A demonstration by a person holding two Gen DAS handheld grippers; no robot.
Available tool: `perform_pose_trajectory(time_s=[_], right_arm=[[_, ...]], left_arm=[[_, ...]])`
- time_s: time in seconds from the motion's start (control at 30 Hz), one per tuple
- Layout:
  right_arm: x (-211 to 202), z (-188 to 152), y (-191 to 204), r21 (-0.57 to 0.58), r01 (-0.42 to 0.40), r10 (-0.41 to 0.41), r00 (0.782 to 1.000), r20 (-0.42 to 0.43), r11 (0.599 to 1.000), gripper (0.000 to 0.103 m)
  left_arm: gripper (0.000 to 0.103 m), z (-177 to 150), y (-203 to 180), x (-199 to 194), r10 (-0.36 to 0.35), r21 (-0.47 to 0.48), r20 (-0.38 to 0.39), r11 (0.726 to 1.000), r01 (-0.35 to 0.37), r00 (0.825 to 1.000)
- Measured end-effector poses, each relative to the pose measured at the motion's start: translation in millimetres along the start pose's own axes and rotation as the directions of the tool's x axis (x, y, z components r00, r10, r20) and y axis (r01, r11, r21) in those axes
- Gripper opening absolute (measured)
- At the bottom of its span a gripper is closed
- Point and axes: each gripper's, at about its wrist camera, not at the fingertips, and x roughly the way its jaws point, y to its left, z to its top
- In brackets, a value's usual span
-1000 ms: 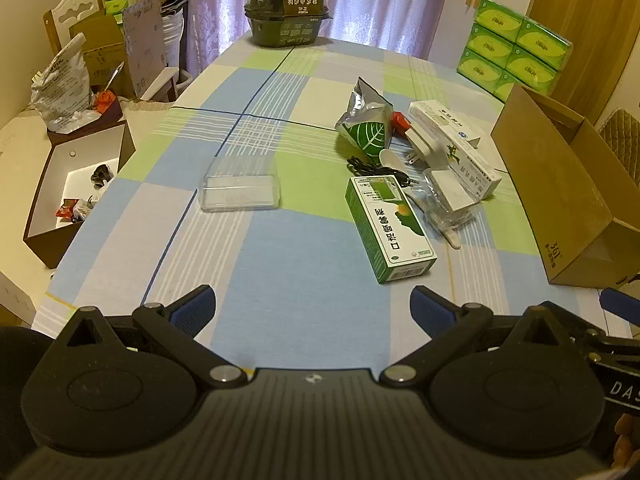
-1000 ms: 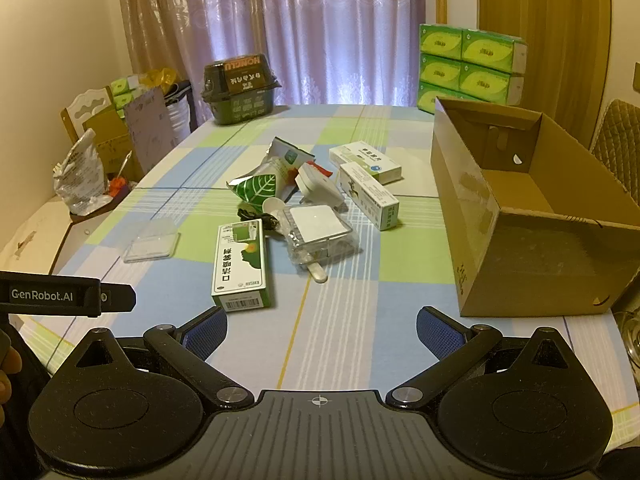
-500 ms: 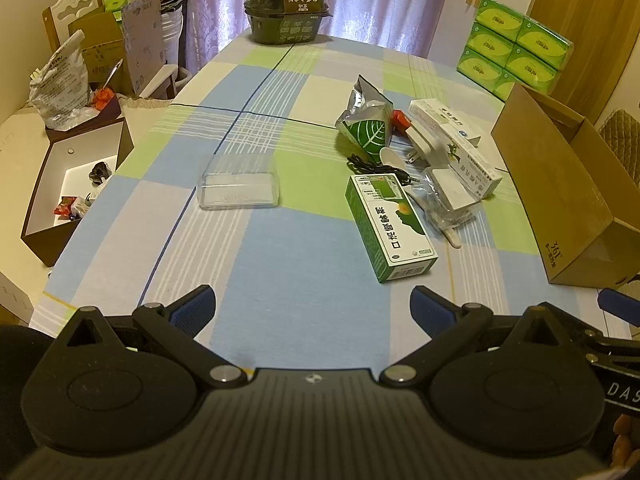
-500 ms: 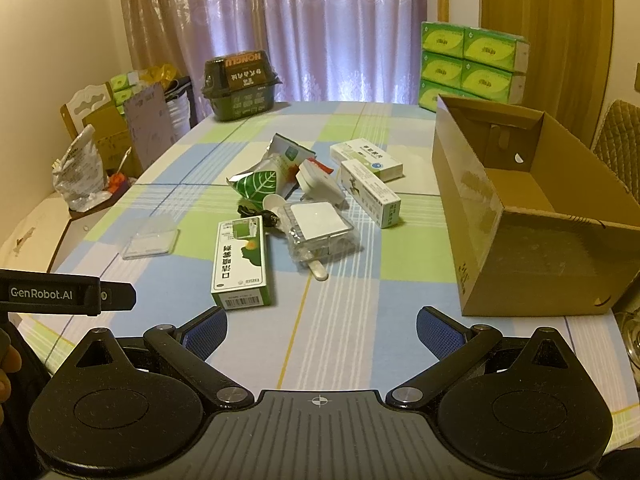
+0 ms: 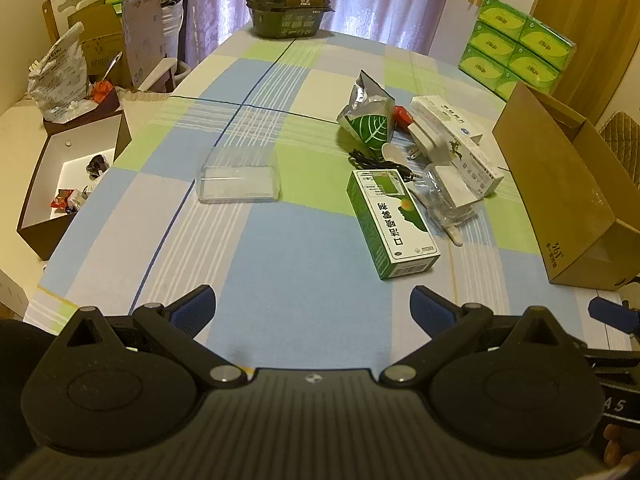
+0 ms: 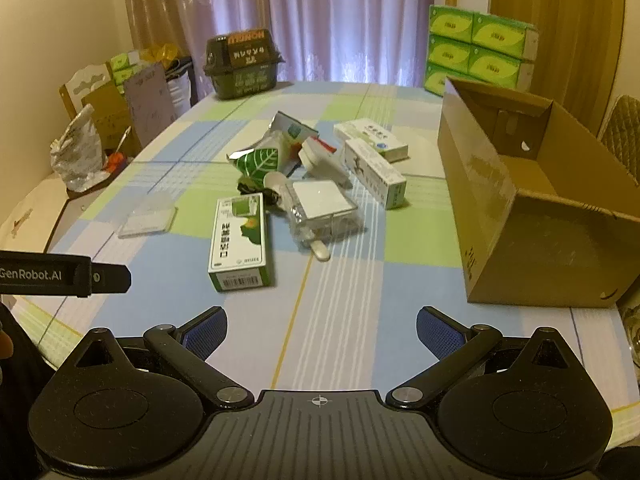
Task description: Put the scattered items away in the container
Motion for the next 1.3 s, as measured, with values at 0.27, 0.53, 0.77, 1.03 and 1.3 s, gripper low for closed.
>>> perform_pose_trajectory(time_s=[0.27, 0.53, 0.77, 1.03, 1.3], right_arm=[[7, -1, -1, 0.002, 0.000, 0.000, 1.000, -0.019, 1.000, 0.103], [17, -2, -5, 0.010, -0.003, 0.004, 0.999, -0.039, 1.000, 0.103], [34, 5, -4, -0.002, -0.057, 0.057, 0.997, -0.045, 0.998, 0.103], [67, 24, 30, -0.110, -0.154, 0.152, 0.988, -0.025, 0.982, 0.103], [106, 41, 53, -0.144, -0.173, 0.169, 0.985, -0.045, 0.974, 0.103]], left_arm=[[0.102, 0, 2, 3, 0.002, -0.005, -0.008, 1.000, -0.002, 1.000], [0.102, 4, 5, 10, 0.001, 0.024, -0.013, 1.000, -0.001, 1.000], [0.102, 29, 25, 16, -0.028, 0.090, 0.029, 0.996, 0.025, 0.999], [0.102, 71, 39, 33, -0.079, 0.382, 0.016, 0.922, 0.067, 0.997], [0.096, 81, 49, 83, -0.132, 0.705, -0.010, 0.702, 0.100, 0.991]])
